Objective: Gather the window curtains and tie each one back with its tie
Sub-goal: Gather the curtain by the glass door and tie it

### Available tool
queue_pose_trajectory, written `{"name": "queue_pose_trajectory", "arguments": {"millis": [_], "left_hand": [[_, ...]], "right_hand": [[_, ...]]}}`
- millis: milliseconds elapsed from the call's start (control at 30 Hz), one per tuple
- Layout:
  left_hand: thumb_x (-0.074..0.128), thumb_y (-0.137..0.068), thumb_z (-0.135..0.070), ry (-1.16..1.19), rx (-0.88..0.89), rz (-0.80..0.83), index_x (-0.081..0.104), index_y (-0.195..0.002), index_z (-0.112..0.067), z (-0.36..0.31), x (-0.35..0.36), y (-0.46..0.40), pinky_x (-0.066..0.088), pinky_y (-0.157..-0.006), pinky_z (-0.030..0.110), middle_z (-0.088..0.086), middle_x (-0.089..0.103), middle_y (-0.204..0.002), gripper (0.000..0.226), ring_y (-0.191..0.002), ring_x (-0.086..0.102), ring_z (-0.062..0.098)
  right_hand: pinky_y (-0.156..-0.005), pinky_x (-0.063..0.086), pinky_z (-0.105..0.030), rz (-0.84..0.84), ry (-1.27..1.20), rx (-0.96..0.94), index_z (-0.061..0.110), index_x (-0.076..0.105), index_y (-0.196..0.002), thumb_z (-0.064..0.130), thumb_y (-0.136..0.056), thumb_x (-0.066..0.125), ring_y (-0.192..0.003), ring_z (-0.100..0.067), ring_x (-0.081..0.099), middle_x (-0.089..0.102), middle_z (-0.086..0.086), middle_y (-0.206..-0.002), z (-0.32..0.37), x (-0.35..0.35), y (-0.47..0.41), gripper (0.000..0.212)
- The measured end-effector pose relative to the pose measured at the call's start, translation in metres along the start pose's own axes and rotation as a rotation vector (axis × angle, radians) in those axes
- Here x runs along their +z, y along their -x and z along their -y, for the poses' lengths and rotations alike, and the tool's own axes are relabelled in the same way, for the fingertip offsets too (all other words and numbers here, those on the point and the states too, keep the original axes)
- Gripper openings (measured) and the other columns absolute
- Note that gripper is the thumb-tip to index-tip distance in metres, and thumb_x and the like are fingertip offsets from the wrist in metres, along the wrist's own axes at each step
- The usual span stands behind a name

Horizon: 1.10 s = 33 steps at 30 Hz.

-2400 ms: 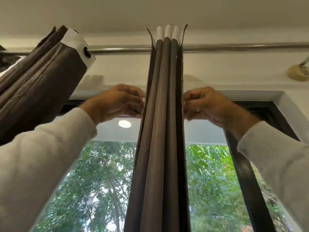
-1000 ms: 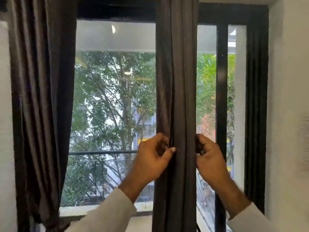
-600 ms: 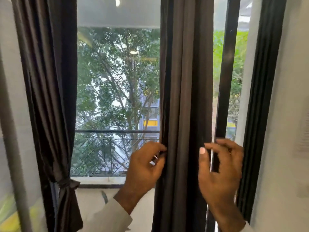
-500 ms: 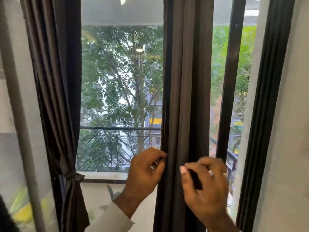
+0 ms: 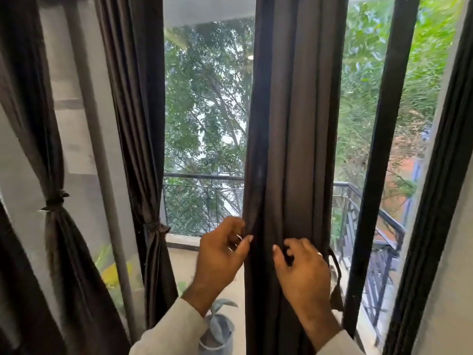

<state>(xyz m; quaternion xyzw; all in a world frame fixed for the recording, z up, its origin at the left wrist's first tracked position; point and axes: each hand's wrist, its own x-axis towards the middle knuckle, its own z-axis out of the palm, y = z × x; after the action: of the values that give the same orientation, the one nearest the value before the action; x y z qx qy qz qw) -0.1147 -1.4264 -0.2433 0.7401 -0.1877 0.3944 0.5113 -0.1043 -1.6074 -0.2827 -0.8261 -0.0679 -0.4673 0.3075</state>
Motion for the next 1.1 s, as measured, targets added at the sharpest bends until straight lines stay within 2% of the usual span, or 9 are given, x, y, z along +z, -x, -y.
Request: {"name": "queue_pose_trajectory", "arguments": {"millis": [167,333,433,567,667,767,933,1033,1100], "left_hand": [[0.088,-0.089,-0.009,-0.022,-0.09,-0.042,0.069,-0.097,-0.033,0.016,-0.014,-0.008,0.055,-0.063,0.025,-0.01,0.069,-0.073,0.031,-0.063,0.064,0.005],[0.086,-0.091,-0.018,0.182,-0.106,0.142,0.082,-0.086,-0.024,0.026,-0.002,-0.002,0.058,-0.064,0.038,0.002,0.076,-0.074,0.009,-0.07,0.068,0.01],[0.083,-0.094,-0.027,0.176,-0.068,0.196,0.079,-0.087,-0.017,0.032,0.006,-0.003,0.057,-0.063,0.052,0.015,0.07,-0.072,0.013,-0.069,0.06,0.015],[0.079,-0.099,-0.03,0.184,-0.001,0.269,0.074,-0.079,-0.022,0.031,0.008,-0.004,0.05,-0.059,0.032,-0.011,0.061,-0.062,0.022,-0.062,0.053,0.006],[0.083,-0.095,-0.042,0.141,0.018,0.302,0.07,-0.077,-0.015,0.034,0.009,-0.006,0.05,-0.057,0.036,-0.004,0.061,-0.063,0.035,-0.059,0.053,0.009],[0.084,-0.094,-0.028,0.051,0.051,0.22,0.073,-0.083,-0.031,0.043,0.007,-0.011,0.055,-0.062,0.031,-0.017,0.066,-0.068,0.016,-0.063,0.06,-0.002],[0.085,-0.094,-0.018,0.018,0.03,0.159,0.082,-0.087,-0.023,0.053,-0.004,-0.012,0.056,-0.068,0.022,-0.023,0.071,-0.072,0.009,-0.068,0.068,-0.003],[0.086,-0.092,-0.017,0.02,0.036,0.141,0.084,-0.092,-0.023,0.058,-0.004,-0.01,0.062,-0.067,0.032,-0.016,0.076,-0.079,0.007,-0.074,0.074,0.007],[0.085,-0.092,-0.017,0.035,0.039,0.125,0.083,-0.091,-0.025,0.058,-0.002,-0.008,0.062,-0.066,0.035,-0.013,0.075,-0.079,0.008,-0.074,0.074,0.011]], "right_hand": [[-0.063,0.044,-0.032,-0.118,-0.144,0.252,0.019,0.07,-0.086,0.019,-0.093,0.078,-0.067,-0.026,0.066,0.066,0.004,-0.073,-0.019,0.001,0.0,0.011],[-0.072,0.049,-0.047,-0.073,0.092,-0.312,0.013,0.079,-0.098,0.021,-0.097,0.065,-0.076,-0.033,0.064,0.069,-0.005,-0.085,-0.004,0.019,0.045,0.016],[-0.073,0.056,-0.052,-0.064,0.019,-0.243,0.012,0.079,-0.098,0.019,-0.096,0.067,-0.079,-0.035,0.066,0.071,-0.006,-0.092,-0.007,0.027,0.051,0.014],[-0.073,0.055,-0.049,0.025,0.06,-0.297,0.014,0.077,-0.096,0.023,-0.1,0.057,-0.082,-0.031,0.065,0.068,-0.002,-0.094,-0.005,0.028,0.052,0.022],[-0.078,0.056,-0.041,0.119,0.036,-0.283,0.017,0.077,-0.097,0.021,-0.099,0.056,-0.087,-0.023,0.064,0.066,0.002,-0.099,-0.005,0.026,0.044,0.021],[-0.089,0.055,-0.033,0.113,-0.061,-0.288,0.017,0.08,-0.105,0.018,-0.1,0.066,-0.098,-0.018,0.065,0.068,0.003,-0.107,-0.003,0.017,0.037,0.014],[-0.086,0.052,-0.026,-0.191,-0.229,0.301,0.028,0.066,-0.122,0.041,-0.089,0.083,-0.097,-0.005,0.063,0.061,0.018,-0.109,-0.008,0.001,0.019,0.039],[-0.076,0.043,-0.011,0.002,-0.071,0.046,0.023,0.072,-0.103,0.043,-0.093,0.08,-0.077,-0.003,0.058,0.062,0.014,-0.087,-0.007,0.011,0.027,0.024],[-0.073,0.052,-0.02,-0.057,-0.089,0.022,0.02,0.075,-0.095,0.034,-0.095,0.079,-0.071,-0.007,0.063,0.067,0.01,-0.081,-0.014,0.016,0.034,0.014]]}}
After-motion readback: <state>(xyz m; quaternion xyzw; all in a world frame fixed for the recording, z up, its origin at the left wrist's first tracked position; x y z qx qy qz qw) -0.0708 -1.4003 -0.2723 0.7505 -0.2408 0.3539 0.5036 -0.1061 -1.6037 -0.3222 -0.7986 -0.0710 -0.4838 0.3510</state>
